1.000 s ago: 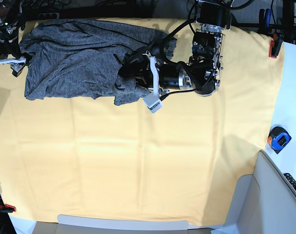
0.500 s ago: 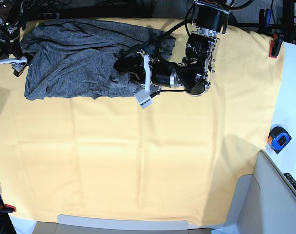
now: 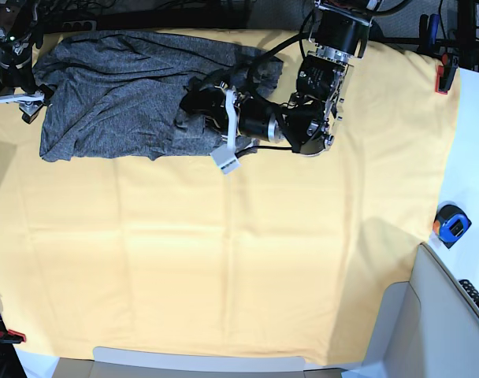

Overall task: Fold the T-shirt properly
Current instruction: 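Lay the folded end down with the left gripper onto the strip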

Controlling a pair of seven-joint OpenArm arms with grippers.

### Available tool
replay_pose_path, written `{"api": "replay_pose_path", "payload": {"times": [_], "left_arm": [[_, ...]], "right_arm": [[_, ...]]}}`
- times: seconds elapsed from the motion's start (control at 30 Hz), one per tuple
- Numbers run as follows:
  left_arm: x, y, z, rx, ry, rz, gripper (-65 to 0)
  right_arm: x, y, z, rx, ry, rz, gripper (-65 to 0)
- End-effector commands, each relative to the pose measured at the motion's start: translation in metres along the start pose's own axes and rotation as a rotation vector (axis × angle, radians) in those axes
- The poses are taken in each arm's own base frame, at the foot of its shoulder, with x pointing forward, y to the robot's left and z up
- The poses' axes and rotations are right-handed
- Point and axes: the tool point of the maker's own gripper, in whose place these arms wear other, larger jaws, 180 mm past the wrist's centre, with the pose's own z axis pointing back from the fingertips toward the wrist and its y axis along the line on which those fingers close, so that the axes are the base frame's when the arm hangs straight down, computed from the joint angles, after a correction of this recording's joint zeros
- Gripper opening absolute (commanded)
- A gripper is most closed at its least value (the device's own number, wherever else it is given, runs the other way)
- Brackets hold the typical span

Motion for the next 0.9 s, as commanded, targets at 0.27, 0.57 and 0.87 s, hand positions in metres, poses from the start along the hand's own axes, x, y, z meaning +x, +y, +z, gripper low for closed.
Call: {"api": "replay_pose_path", "payload": {"times": [0.27, 0.57, 0.87], "left_arm": [[0.019, -0.011, -0.005, -0.018, -0.010, 0.031, -65.0], [0.017, -0.013, -0.007, -0.022, 0.001, 0.027, -65.0], [0.033, -0.019, -0.011, -0.038, -0.059, 0.018, -53.5]], "right_arm": [[0.012, 0.000, 0.002, 0.001, -0.042, 0.016, -18.5], [0.012, 0.000, 0.002, 0.001, -0.042, 0.016, -18.5], [0.013, 0.000, 0.002, 0.002, -0.044, 0.015, -18.5]]}}
